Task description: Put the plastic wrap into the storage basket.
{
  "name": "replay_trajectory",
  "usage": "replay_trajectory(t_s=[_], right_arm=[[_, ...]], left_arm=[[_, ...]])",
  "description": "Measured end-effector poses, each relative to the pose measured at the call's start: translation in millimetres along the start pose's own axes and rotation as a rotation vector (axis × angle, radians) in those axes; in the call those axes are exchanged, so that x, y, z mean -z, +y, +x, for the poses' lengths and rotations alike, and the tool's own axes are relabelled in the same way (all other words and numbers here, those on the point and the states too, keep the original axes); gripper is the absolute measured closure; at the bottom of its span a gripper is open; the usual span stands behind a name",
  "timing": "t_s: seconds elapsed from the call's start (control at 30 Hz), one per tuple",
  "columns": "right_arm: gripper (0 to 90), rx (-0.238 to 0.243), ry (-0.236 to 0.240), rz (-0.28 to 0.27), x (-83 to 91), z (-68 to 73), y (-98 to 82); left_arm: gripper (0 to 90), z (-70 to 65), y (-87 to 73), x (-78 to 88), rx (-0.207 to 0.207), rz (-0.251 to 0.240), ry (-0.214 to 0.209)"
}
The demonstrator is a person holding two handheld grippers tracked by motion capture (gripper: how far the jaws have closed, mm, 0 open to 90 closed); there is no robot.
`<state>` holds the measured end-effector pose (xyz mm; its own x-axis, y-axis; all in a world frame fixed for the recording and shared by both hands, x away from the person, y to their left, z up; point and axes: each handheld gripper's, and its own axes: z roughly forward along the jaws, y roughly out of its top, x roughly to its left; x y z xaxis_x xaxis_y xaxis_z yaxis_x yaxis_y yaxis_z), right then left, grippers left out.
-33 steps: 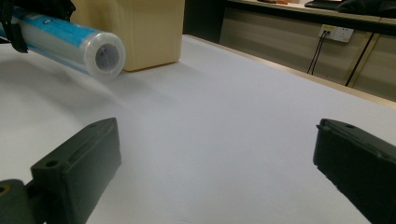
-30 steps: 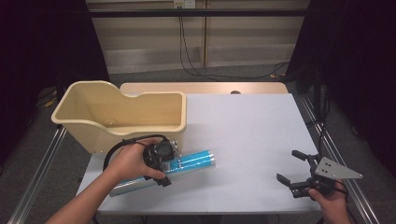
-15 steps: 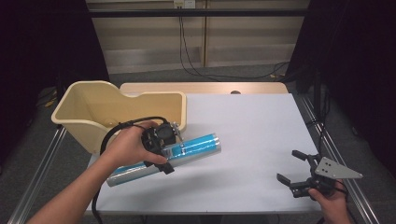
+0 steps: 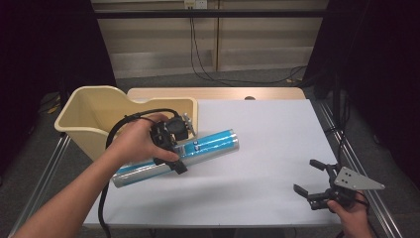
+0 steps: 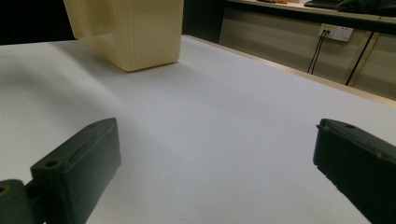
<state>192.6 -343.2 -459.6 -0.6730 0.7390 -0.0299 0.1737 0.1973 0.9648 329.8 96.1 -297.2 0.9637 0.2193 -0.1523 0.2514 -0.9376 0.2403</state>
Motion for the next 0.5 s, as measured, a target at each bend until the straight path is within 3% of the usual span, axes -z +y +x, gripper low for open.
replay_trajectory(t_s=[0.5], right_arm=[[0.6,-0.002,0.000,-0.003,0.2,0.0,0.2]], left_arm=[[32.1,13.3,11.4,20.6,0.031,-0.043,0.008]])
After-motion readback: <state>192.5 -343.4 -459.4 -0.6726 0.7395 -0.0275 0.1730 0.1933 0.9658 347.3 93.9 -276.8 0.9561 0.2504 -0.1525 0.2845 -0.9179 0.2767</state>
